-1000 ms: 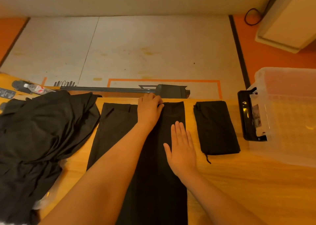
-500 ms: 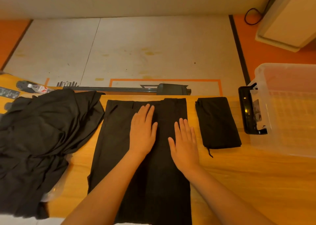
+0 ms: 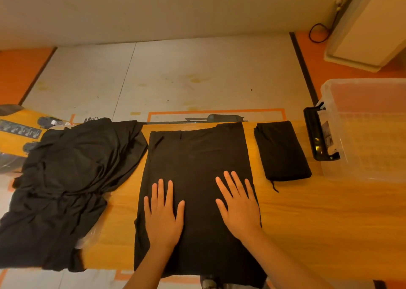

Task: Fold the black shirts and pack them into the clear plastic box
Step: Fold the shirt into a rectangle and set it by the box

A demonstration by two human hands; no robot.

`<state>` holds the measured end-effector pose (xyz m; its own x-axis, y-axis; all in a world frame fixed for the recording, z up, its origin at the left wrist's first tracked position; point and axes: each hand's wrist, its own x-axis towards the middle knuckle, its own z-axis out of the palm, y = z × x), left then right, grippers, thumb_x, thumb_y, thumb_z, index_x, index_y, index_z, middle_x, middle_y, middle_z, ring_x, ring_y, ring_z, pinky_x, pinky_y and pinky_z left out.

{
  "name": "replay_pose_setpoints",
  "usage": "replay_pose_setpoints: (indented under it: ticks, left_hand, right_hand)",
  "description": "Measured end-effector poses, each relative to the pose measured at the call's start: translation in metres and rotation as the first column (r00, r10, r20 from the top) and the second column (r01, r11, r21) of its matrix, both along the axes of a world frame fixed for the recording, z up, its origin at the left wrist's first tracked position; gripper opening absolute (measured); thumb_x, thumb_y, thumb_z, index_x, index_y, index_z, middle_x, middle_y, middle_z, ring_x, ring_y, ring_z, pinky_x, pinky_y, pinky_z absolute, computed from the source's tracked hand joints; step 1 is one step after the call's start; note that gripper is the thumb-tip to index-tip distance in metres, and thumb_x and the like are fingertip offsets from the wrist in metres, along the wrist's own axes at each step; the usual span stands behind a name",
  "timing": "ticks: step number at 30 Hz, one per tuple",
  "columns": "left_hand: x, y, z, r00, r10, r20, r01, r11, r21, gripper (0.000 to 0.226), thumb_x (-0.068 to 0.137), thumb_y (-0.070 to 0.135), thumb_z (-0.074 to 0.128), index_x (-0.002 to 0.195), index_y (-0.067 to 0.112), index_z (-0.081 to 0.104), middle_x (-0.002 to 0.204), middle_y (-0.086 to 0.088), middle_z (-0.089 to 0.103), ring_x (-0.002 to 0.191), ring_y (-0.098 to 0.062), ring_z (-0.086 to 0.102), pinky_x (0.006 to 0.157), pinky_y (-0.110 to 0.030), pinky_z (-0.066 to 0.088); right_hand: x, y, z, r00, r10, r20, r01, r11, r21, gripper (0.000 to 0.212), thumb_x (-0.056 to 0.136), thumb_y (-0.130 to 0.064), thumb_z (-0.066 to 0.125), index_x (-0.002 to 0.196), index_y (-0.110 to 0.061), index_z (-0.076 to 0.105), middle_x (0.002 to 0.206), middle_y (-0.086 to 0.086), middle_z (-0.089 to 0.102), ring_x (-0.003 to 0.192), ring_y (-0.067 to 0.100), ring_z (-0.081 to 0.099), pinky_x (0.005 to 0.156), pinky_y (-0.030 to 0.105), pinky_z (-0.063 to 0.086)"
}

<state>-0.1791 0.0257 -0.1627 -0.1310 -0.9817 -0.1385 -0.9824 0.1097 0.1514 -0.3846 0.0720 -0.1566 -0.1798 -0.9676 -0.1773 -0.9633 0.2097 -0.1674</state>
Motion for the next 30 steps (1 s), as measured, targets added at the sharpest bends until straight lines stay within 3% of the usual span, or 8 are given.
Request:
replay_pose_setpoints:
  ticks: [6,10,14,17,22,26,30]
  left_hand:
    - [-0.023,-0.019,0.011,0.997,-0.053,-0.059,0.056,0.997,0.056,0.073,0.088,0.061,0.000,0.151,0.026,-0.004,0.161,0.000,-0.008,0.148,-0.017,-0.014,0.121,-0.042,-0.005]
    - [-0.014,0.007,0.021,0.981,-0.159,-0.111,0.157,0.987,-0.029,0.067,0.097,0.053,0.019,0.154,0.022,0.007,0.162,-0.001,0.002,0.150,-0.016,-0.007,0.121,-0.037,-0.002]
    - [0.005,0.057,0.010,0.937,-0.326,-0.126,0.327,0.945,-0.019,0.062,0.097,0.044,0.033,0.153,0.020,0.021,0.160,-0.004,0.020,0.150,-0.017,0.006,0.119,-0.038,0.006]
    - [0.031,0.072,0.001,0.908,-0.417,-0.037,0.418,0.909,0.001,0.060,0.097,0.045,0.032,0.152,0.024,0.023,0.159,-0.003,0.026,0.150,-0.017,0.007,0.118,-0.039,0.009]
    - [0.056,0.064,0.001,0.902,-0.432,0.019,0.431,0.902,0.028,0.058,0.101,0.052,0.012,0.153,0.028,0.018,0.161,-0.001,0.020,0.149,-0.019,0.012,0.116,-0.041,0.014]
    - [0.063,0.064,0.004,0.947,-0.321,-0.001,0.321,0.947,0.018,0.060,0.102,0.053,0.010,0.152,0.022,0.021,0.159,-0.004,0.024,0.148,-0.020,0.012,0.117,-0.039,0.009]
    - [0.055,0.073,0.005,0.943,-0.332,-0.034,0.332,0.943,0.013,0.062,0.101,0.052,0.012,0.153,0.019,0.023,0.160,-0.004,0.022,0.149,-0.019,0.010,0.119,-0.038,0.006]
  right_hand:
    - [-0.020,-0.013,-0.001,0.997,-0.051,-0.055,0.049,0.998,-0.027,0.056,0.097,-0.048,0.030,0.148,-0.026,0.020,0.157,0.004,0.026,0.145,0.024,0.016,0.119,0.043,0.009]
    - [-0.001,0.000,0.011,0.998,-0.044,-0.035,0.041,0.996,-0.084,0.064,0.092,-0.044,0.051,0.146,-0.022,0.026,0.155,0.006,0.030,0.144,0.025,0.020,0.118,0.046,0.015]
    - [0.040,0.034,0.012,0.992,0.121,0.024,-0.120,0.991,-0.066,0.057,0.092,-0.044,0.030,0.145,-0.022,0.034,0.151,0.005,0.038,0.142,0.024,0.029,0.113,0.044,0.015]
    - [0.038,0.054,0.003,0.993,0.120,-0.008,-0.120,0.993,-0.011,0.058,0.091,-0.046,0.026,0.145,-0.026,0.034,0.152,0.003,0.038,0.143,0.022,0.026,0.114,0.043,0.009]
    - [0.009,0.065,0.002,0.999,-0.009,-0.053,0.010,1.000,0.024,0.057,0.097,-0.050,0.010,0.147,-0.030,0.028,0.154,0.001,0.034,0.144,0.021,0.023,0.117,0.039,0.003]
    - [-0.005,0.076,0.008,0.989,-0.139,-0.049,0.140,0.990,0.034,0.066,0.099,-0.049,-0.005,0.145,-0.023,0.034,0.150,0.007,0.040,0.141,0.027,0.030,0.115,0.038,0.001]
    - [0.021,0.086,0.014,0.997,-0.082,-0.009,0.082,0.997,0.005,0.060,0.100,-0.047,0.004,0.145,-0.022,0.035,0.150,0.006,0.040,0.141,0.026,0.029,0.115,0.039,0.001]
